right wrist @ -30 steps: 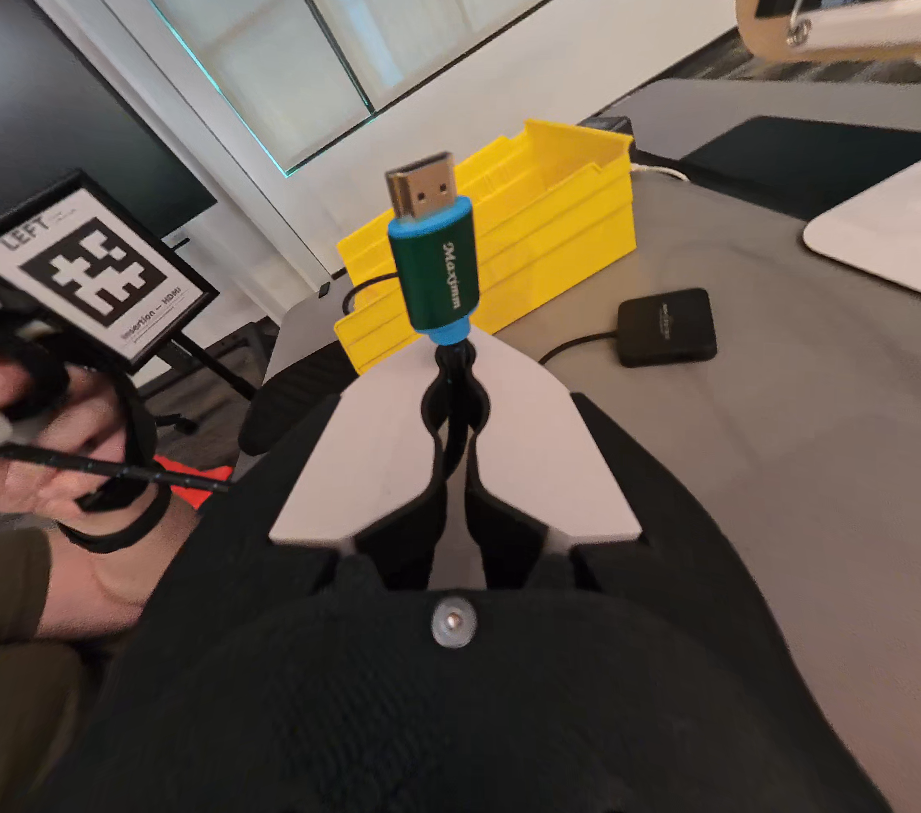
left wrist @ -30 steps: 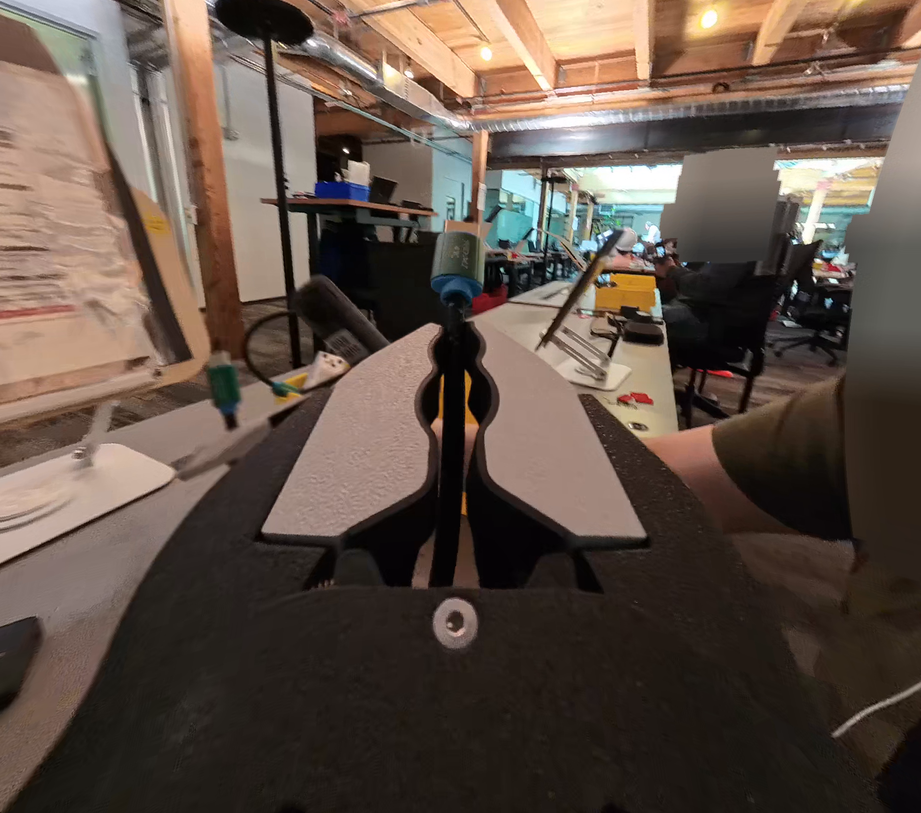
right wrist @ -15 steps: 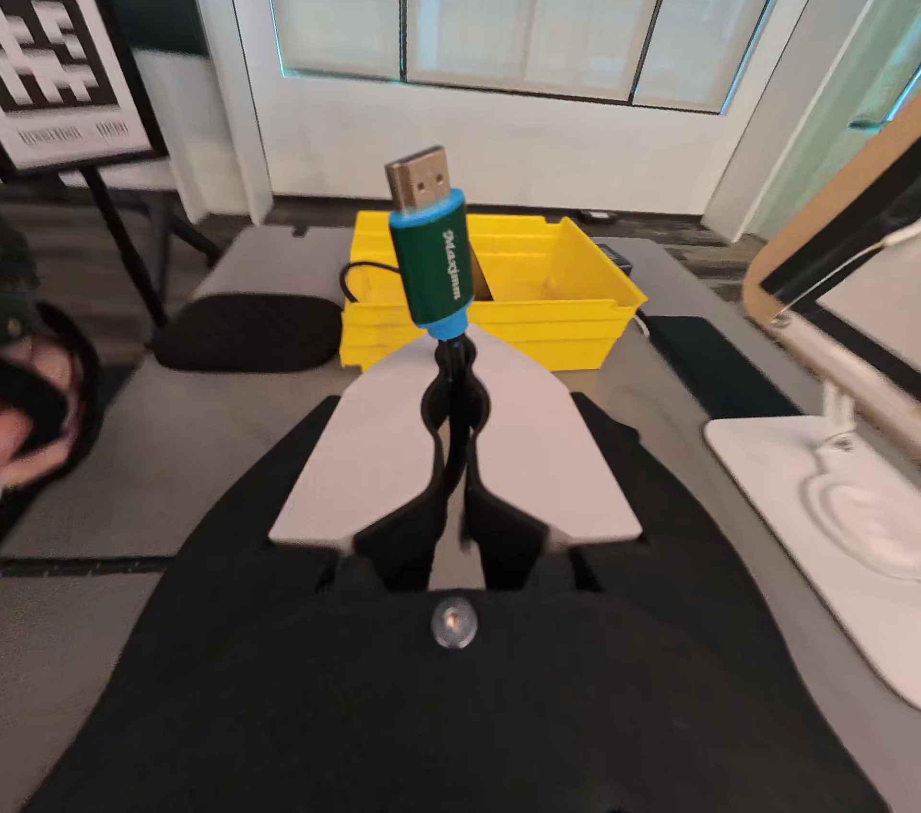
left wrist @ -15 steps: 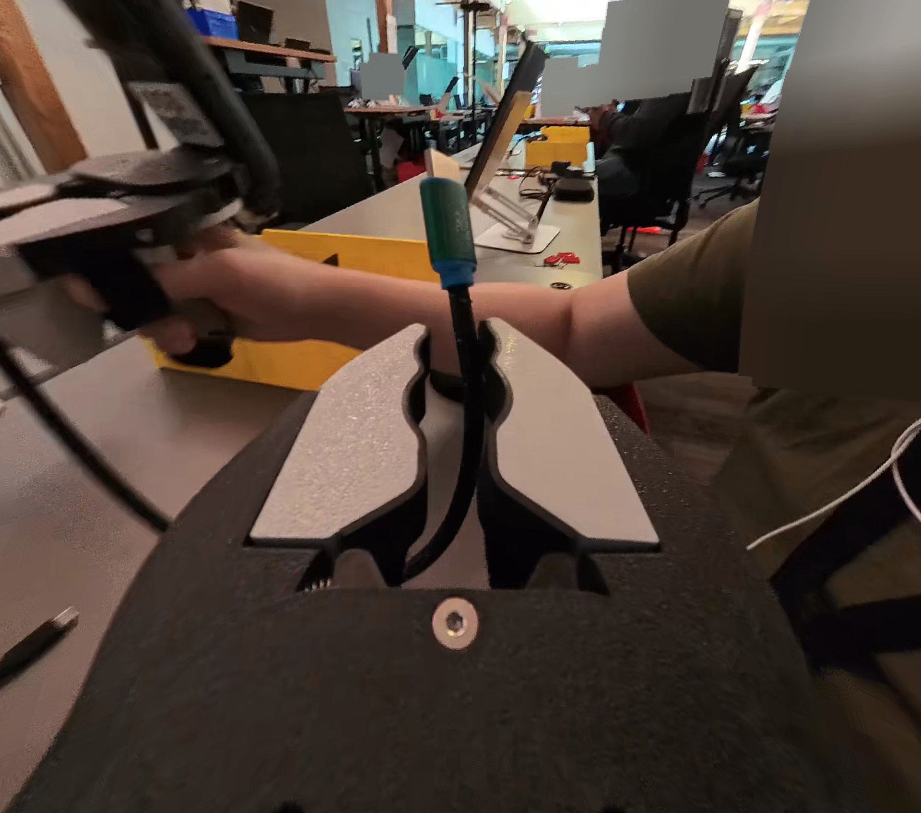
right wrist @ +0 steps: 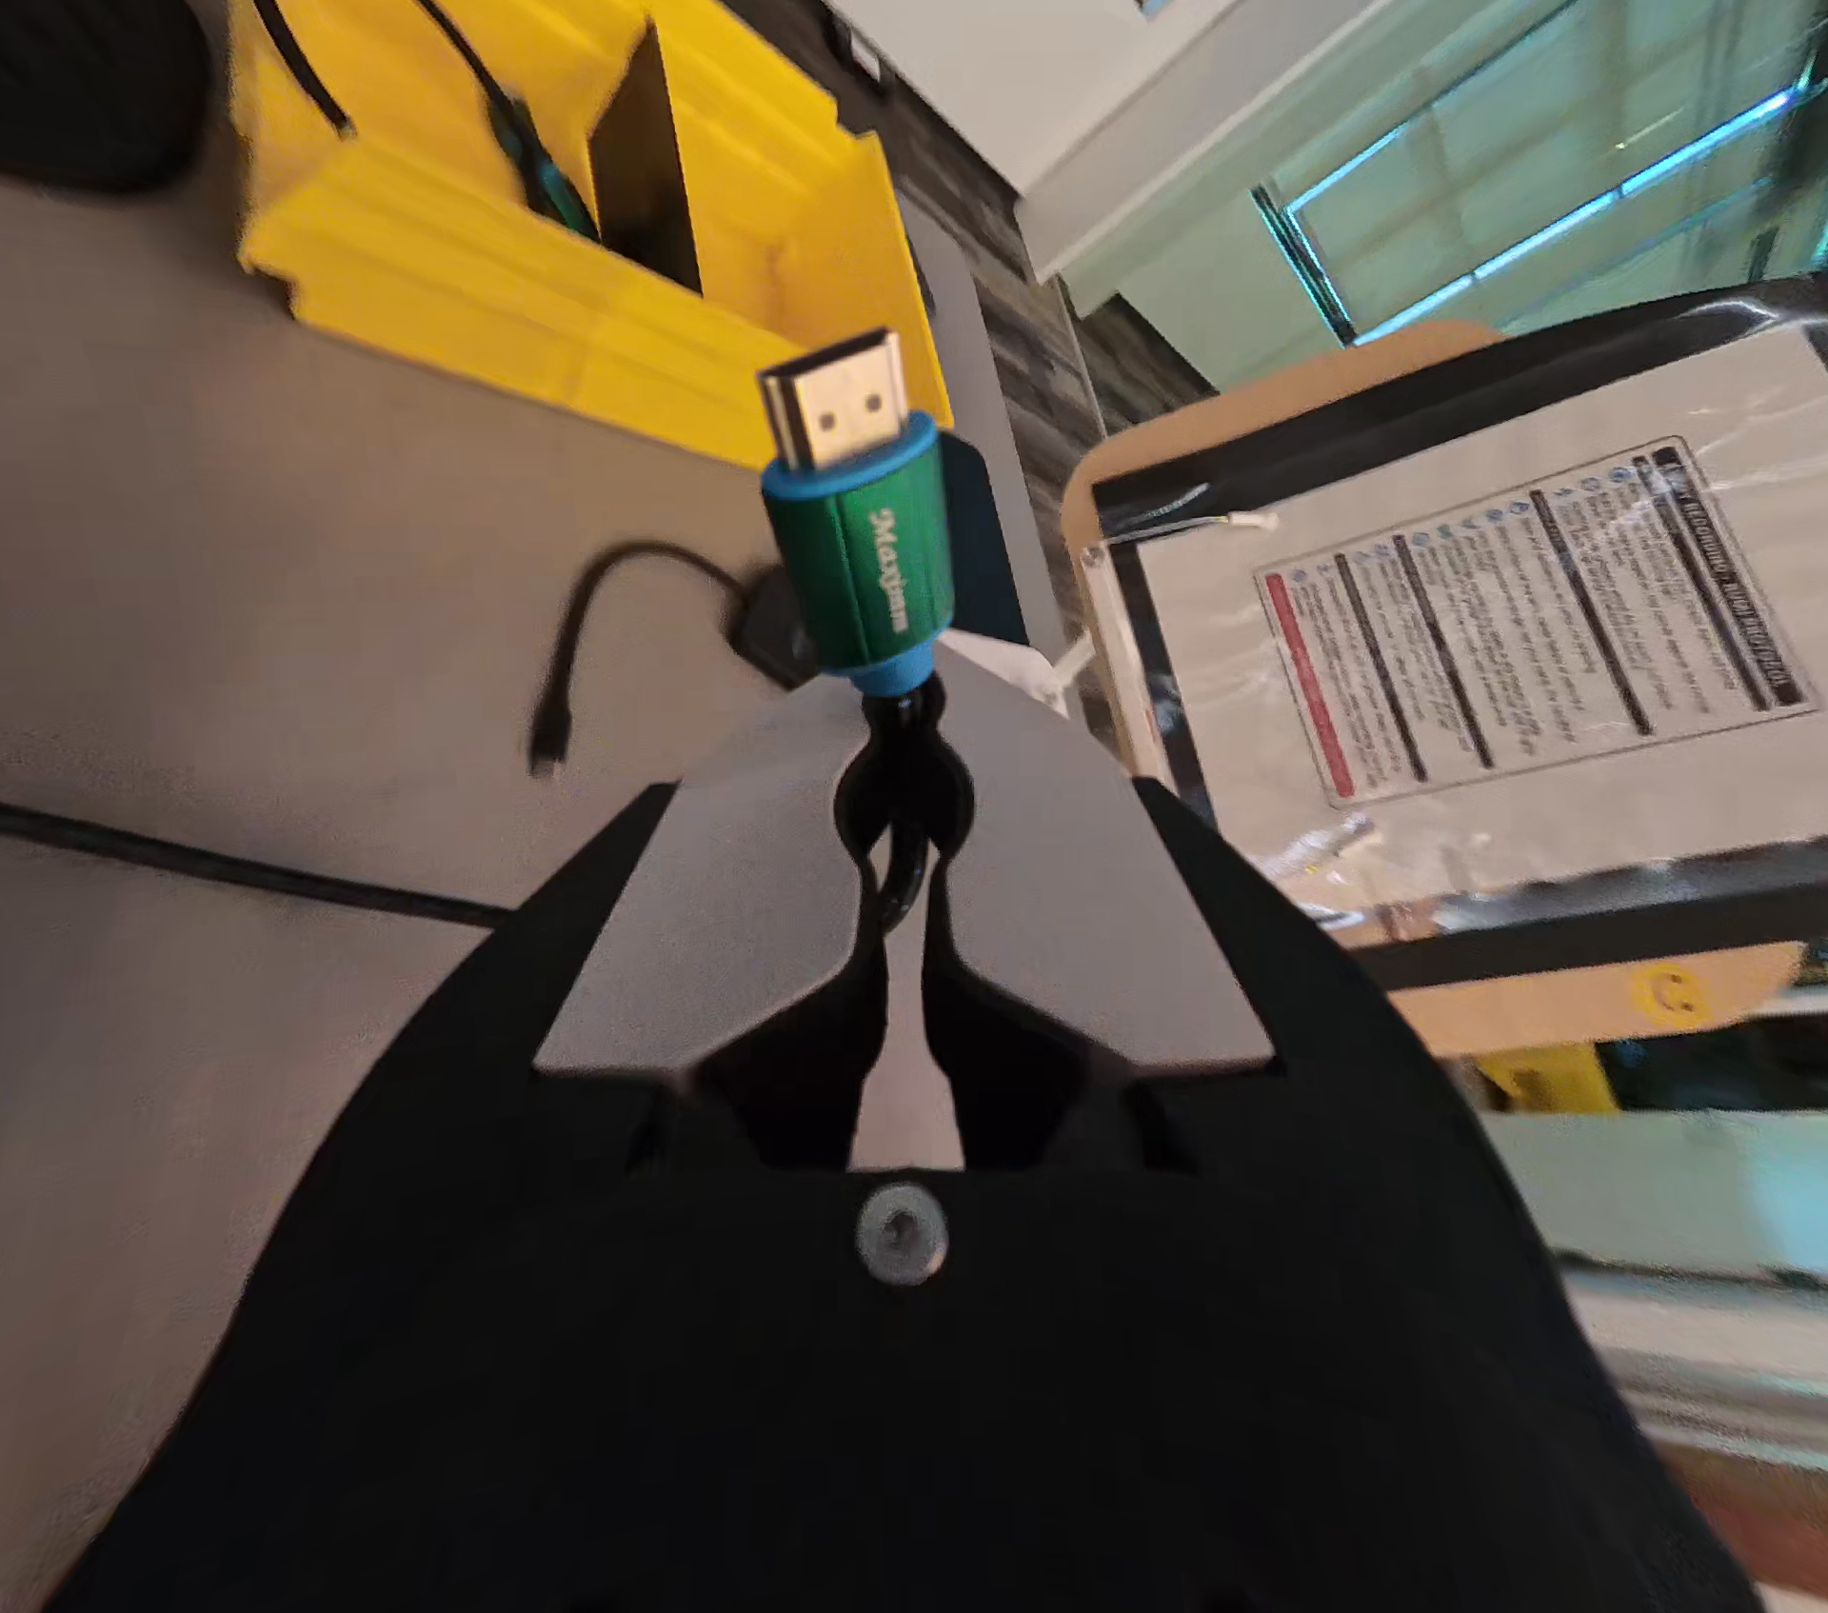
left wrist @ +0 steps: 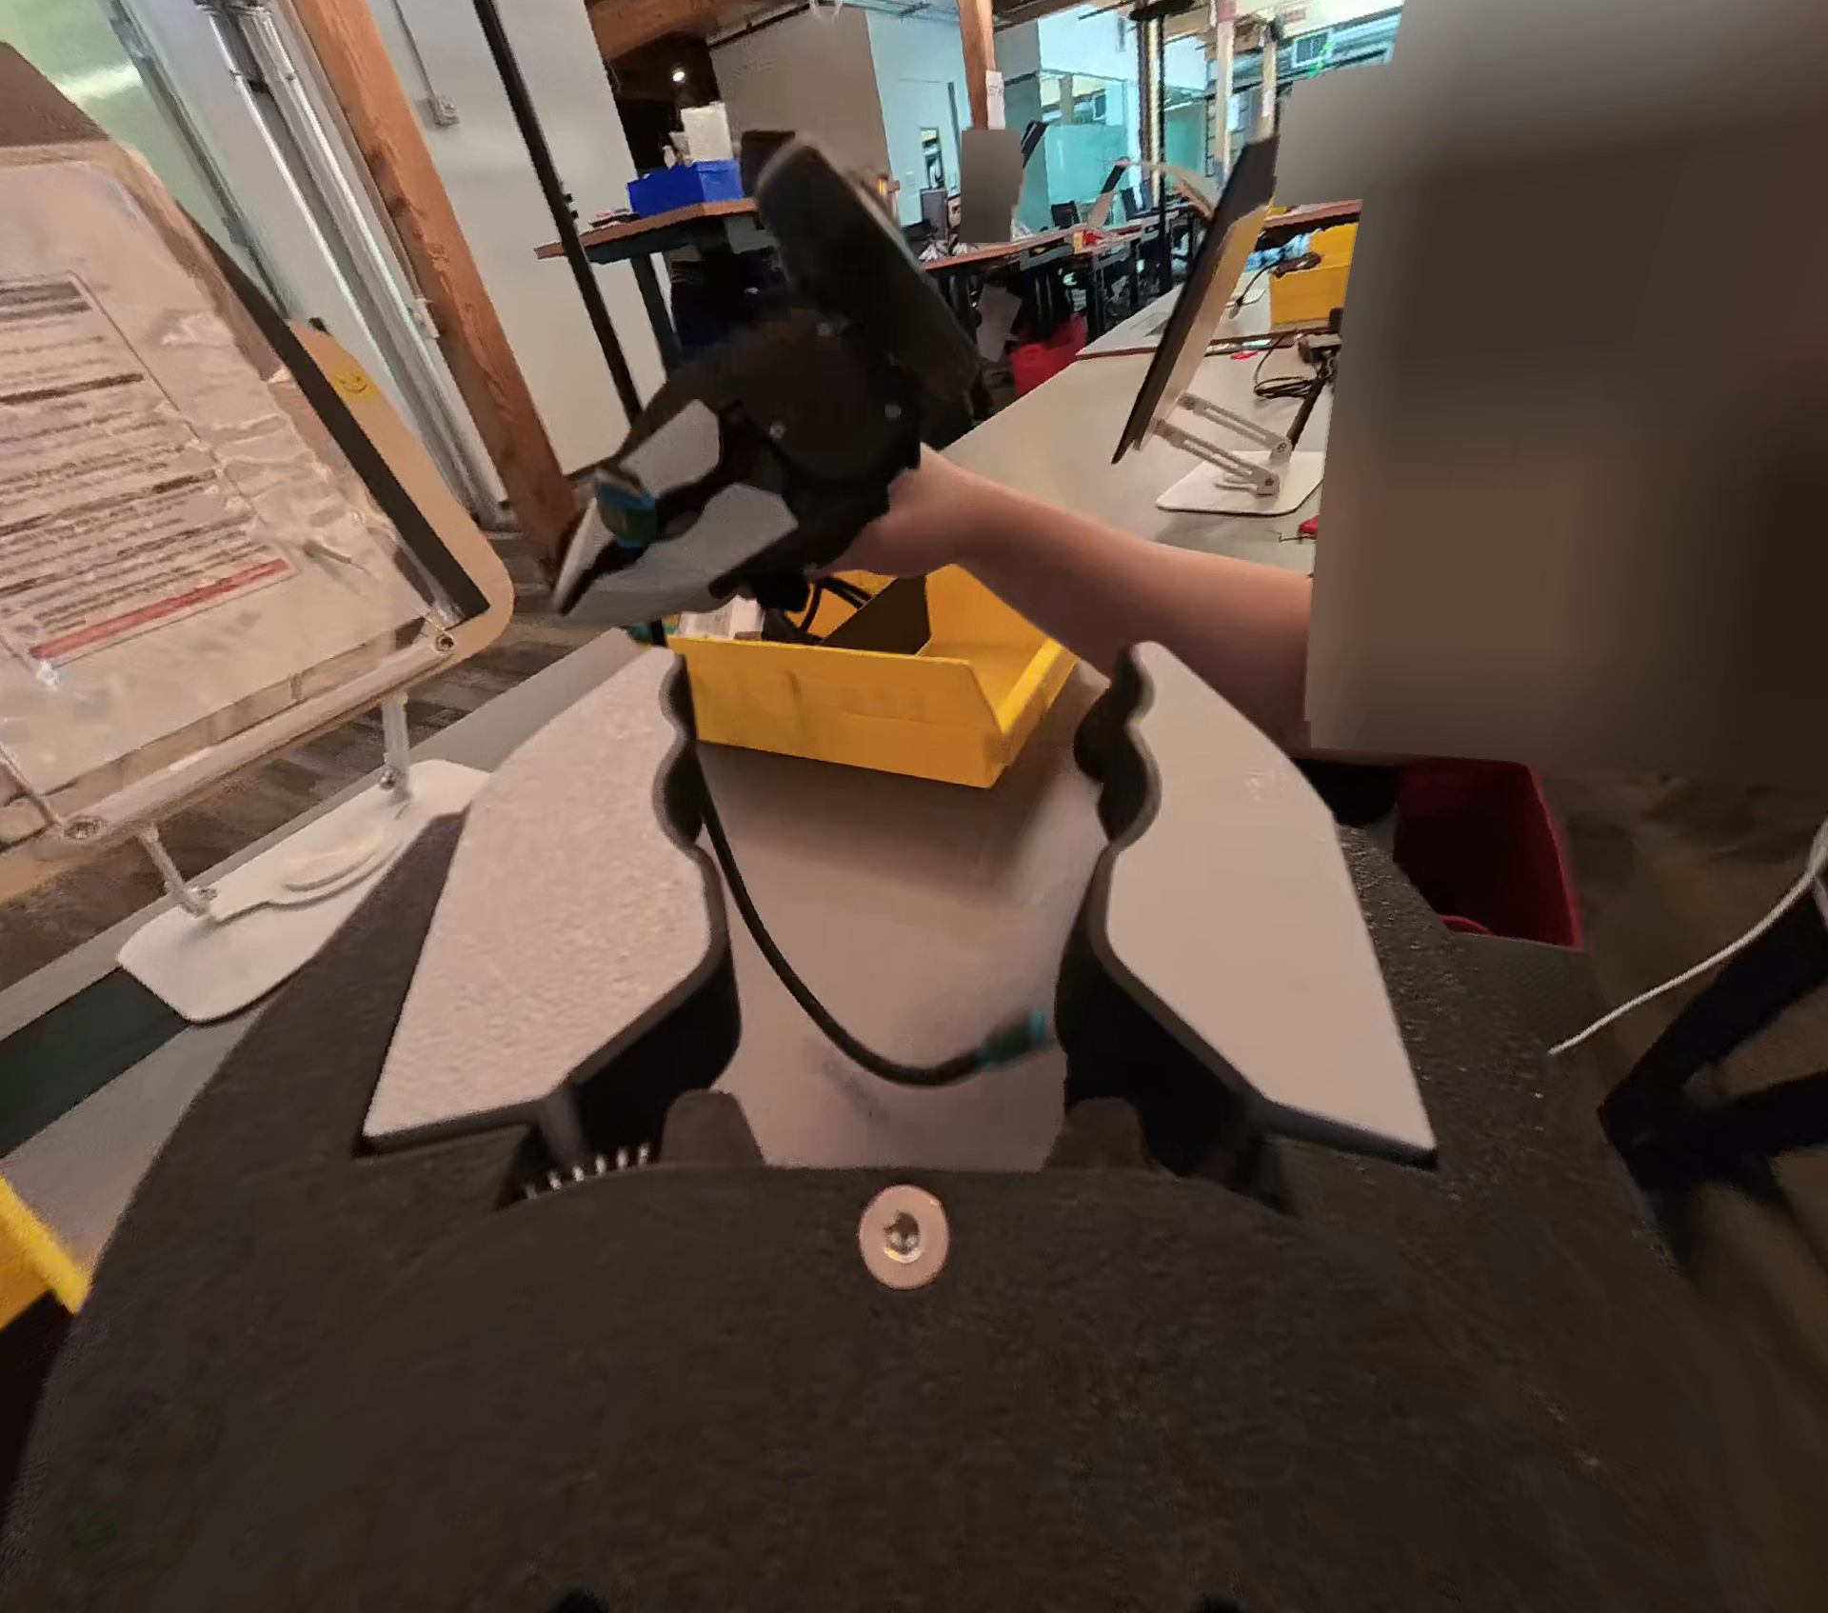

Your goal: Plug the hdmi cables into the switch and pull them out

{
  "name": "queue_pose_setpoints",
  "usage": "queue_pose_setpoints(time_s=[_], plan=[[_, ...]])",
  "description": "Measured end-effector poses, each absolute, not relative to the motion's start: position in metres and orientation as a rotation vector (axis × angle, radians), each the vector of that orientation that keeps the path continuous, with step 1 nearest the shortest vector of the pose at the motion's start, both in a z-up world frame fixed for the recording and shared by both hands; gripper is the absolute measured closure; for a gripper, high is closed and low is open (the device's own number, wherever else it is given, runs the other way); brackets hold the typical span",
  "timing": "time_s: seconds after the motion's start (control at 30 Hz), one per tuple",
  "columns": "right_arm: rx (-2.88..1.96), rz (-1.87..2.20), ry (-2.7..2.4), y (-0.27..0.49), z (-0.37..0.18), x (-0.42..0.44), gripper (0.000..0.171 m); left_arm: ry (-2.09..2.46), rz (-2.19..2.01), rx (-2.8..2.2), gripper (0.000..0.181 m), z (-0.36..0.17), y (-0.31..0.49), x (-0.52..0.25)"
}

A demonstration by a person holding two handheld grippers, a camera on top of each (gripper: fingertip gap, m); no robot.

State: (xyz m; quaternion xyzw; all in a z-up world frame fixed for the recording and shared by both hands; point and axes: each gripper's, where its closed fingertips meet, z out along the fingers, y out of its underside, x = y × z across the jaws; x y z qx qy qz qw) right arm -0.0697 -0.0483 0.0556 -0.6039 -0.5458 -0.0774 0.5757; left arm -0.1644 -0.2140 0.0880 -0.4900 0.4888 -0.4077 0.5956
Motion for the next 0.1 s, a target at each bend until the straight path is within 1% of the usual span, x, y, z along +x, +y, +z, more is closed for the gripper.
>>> queue_pose_setpoints(time_s=[0.03,0.1], plan=[[-1.418,-0.223,-1.294,-0.048,0.054,-0.068,0.17,1.114,-0.951,-1.129,0.105,0.096,-0.212,-0.166],[-1.421,-0.256,-1.312,-0.049,0.052,-0.069,0.17,1.05,-0.917,-1.118,0.112,0.11,-0.199,-0.163]])
